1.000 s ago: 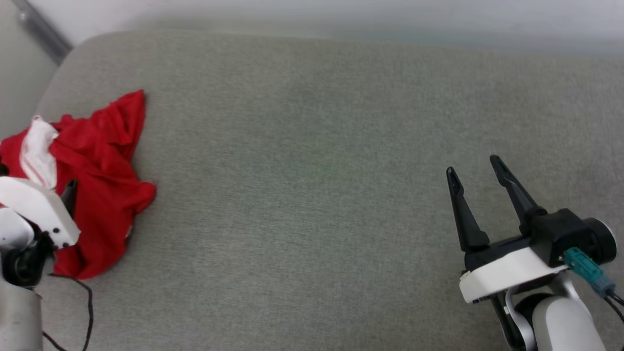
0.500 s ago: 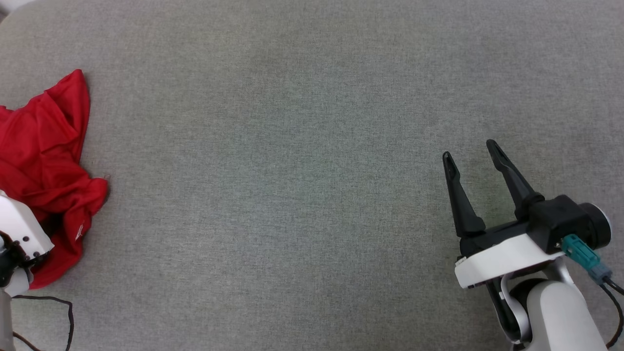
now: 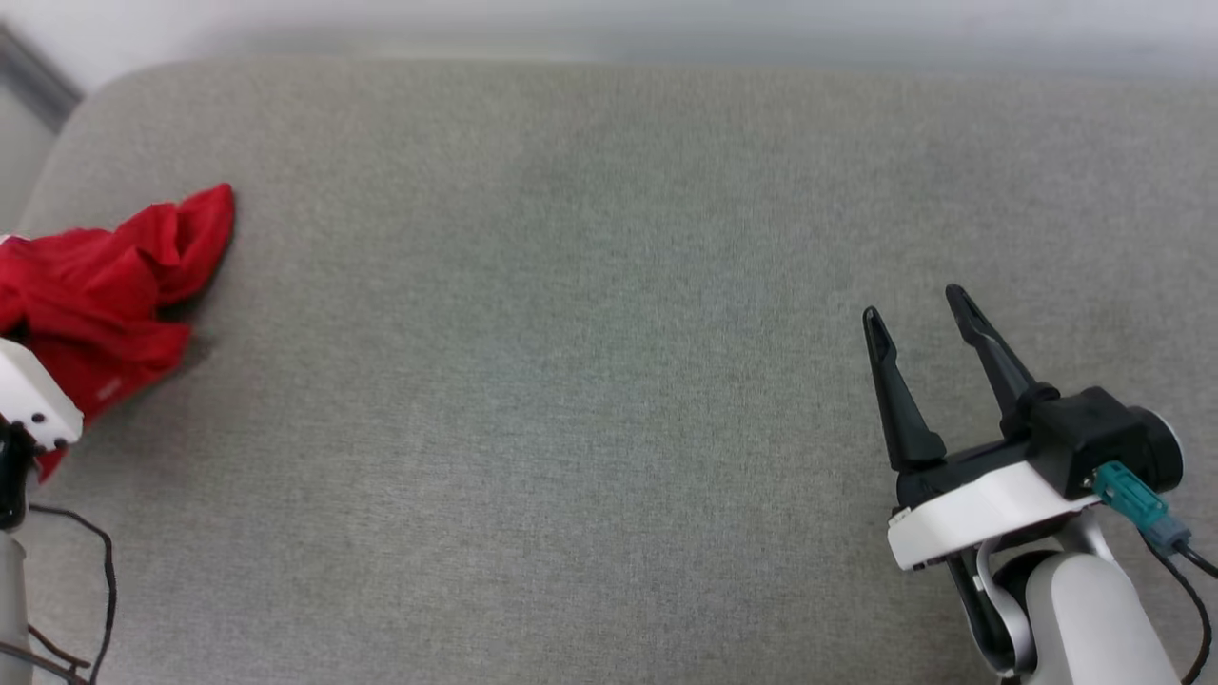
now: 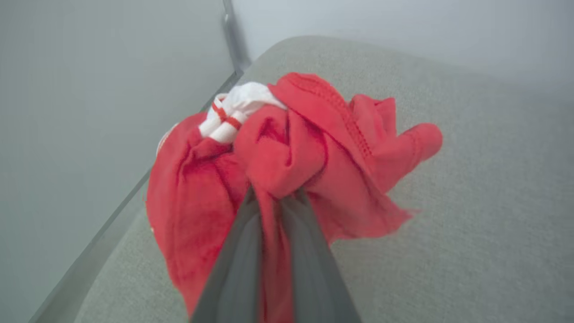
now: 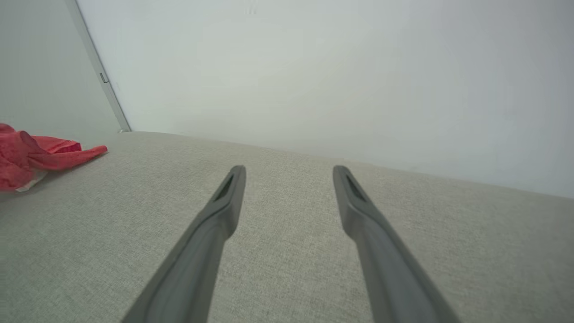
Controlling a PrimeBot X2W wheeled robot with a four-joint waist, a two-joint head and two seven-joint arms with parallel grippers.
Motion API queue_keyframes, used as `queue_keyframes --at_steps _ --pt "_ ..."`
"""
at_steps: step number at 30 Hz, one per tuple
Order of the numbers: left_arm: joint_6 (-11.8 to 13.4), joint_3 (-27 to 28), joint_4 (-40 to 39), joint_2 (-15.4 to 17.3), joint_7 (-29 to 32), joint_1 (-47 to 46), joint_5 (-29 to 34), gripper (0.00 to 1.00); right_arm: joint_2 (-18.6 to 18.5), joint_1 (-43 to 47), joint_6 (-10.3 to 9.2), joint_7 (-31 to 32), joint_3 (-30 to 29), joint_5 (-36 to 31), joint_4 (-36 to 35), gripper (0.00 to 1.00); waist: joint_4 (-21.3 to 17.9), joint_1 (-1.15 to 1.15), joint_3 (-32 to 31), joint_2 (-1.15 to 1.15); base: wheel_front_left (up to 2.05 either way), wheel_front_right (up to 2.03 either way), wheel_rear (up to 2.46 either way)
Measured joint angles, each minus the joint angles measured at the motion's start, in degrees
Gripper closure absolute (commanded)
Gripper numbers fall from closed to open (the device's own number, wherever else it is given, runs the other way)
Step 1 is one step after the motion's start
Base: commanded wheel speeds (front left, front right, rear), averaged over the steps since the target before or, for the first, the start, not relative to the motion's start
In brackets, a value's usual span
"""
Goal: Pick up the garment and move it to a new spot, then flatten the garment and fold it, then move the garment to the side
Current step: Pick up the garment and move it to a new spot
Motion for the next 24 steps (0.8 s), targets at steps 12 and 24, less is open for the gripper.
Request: queue_keyframes --at_steps 12,24 --pt "1.7 -3.3 -11.7 -2.7 -16.9 -0.3 4.1 1.00 0.0 4.0 0.00 -0.4 -1.2 1.9 0.9 0.00 -1.1 0.00 -10.3 0.00 0.00 0.00 0.00" --pt "2.1 -12.5 -34.1 -15.1 -15.9 9.4 4.1 1.00 0.0 8.5 0.00 2.1 -2.5 2.4 -3.3 0.00 -8.1 -0.01 -14.4 0.00 0.00 0.00 0.00"
